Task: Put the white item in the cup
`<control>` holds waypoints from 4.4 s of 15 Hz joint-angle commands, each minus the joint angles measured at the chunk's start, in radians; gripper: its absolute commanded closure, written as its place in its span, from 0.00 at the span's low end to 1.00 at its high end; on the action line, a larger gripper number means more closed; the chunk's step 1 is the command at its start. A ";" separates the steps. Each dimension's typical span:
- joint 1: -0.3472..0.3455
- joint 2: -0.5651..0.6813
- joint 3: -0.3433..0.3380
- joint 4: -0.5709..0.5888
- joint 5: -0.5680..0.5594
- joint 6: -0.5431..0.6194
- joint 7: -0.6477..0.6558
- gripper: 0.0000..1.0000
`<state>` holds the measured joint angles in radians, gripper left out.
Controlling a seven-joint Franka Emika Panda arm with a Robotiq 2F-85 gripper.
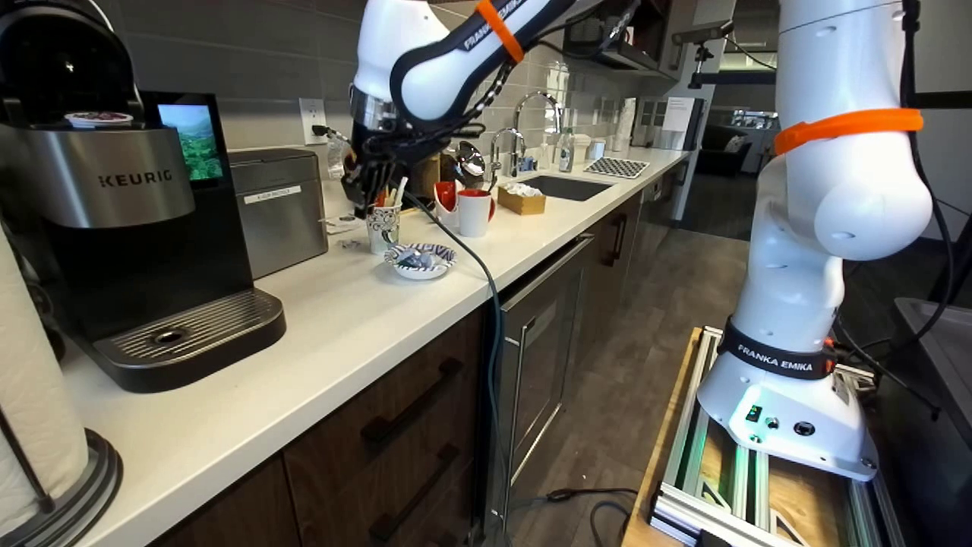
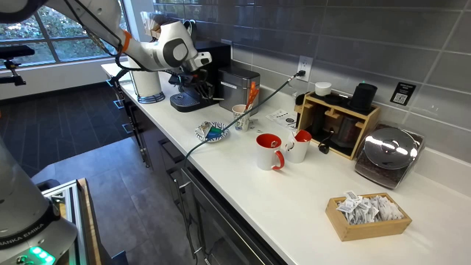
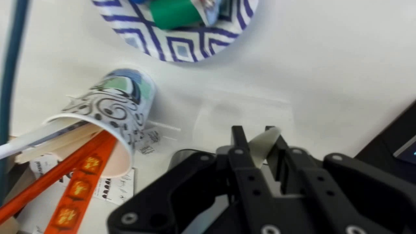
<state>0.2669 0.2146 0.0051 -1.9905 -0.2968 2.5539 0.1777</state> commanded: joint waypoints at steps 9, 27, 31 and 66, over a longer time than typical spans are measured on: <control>-0.108 -0.157 0.064 0.084 -0.515 -0.476 -0.113 0.95; -0.111 0.091 0.100 0.190 -0.641 -0.510 -0.465 0.95; -0.108 0.103 0.097 0.213 -0.658 -0.494 -0.477 0.95; -0.118 -0.519 0.111 -0.314 0.103 -0.506 -0.366 0.00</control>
<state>0.1509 -0.1269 0.1342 -2.1105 -0.3367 2.0197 -0.2072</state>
